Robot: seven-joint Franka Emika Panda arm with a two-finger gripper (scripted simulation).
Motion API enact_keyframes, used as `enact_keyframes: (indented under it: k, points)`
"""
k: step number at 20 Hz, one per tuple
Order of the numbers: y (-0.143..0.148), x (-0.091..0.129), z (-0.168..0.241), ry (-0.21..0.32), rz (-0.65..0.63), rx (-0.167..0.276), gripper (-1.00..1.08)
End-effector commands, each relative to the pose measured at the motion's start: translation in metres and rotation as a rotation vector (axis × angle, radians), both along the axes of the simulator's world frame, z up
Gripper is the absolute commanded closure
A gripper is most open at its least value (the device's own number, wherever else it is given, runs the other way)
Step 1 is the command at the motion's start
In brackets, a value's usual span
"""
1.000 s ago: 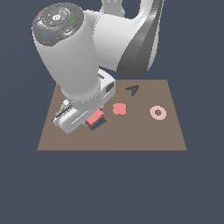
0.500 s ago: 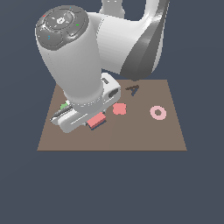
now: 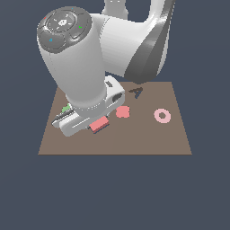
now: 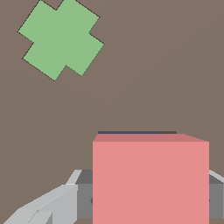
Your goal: Insert a designated object into the corresponding slot on a board.
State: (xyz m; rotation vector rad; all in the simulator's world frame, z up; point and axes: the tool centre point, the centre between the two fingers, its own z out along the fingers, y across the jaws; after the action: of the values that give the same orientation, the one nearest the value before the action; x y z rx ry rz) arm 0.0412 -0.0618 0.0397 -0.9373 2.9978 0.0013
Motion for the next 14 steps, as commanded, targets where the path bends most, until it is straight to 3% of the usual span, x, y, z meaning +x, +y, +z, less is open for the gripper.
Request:
enact_keyframes:
  k: [1,5,6,14]
  points:
    - [0.0,0.0002,-0.0018,0.0,0.0,0.0,1.08]
    - [-0.0001,0.0004,-0.0094,-0.001,-0.002,0.0,1.08]
    - [-0.0001,0.0004,-0.0094,-0.001,-0.002,0.0,-0.92]
    - [-0.0001,0.0004,-0.0094,-0.001,-0.002,0.0,-0.92]
